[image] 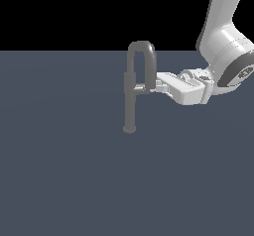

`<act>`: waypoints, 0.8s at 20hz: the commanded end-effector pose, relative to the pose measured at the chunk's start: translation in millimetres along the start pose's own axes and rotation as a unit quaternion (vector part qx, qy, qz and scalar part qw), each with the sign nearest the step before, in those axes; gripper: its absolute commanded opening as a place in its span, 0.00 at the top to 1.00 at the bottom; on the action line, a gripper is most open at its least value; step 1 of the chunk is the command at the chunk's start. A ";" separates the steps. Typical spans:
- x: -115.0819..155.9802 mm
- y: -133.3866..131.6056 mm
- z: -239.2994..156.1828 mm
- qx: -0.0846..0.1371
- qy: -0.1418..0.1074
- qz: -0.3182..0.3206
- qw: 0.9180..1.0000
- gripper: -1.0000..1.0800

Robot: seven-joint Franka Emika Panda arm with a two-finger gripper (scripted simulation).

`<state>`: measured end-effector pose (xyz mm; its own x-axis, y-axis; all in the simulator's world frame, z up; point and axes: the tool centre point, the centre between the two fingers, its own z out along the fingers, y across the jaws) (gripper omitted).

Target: Turn on the faucet by rotating a designated handle.

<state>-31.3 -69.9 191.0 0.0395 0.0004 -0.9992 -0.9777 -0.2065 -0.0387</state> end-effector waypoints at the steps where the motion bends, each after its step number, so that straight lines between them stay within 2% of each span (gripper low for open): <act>1: 0.0 0.0 0.0 0.000 0.000 0.000 1.000 1.00; 10: 54.7 1.4 -0.2 0.005 -0.004 0.023 1.000 1.00; 11: 54.7 1.4 -0.2 0.005 -0.004 0.023 1.000 1.00; 12: 15.3 -8.8 -1.4 -0.003 -0.002 -0.007 1.000 1.00; 16: 34.6 -12.9 -1.0 0.000 -0.003 0.003 1.000 1.00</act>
<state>-19.6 -71.4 176.1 0.0519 0.0120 -0.9986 -0.9750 -0.2156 -0.0532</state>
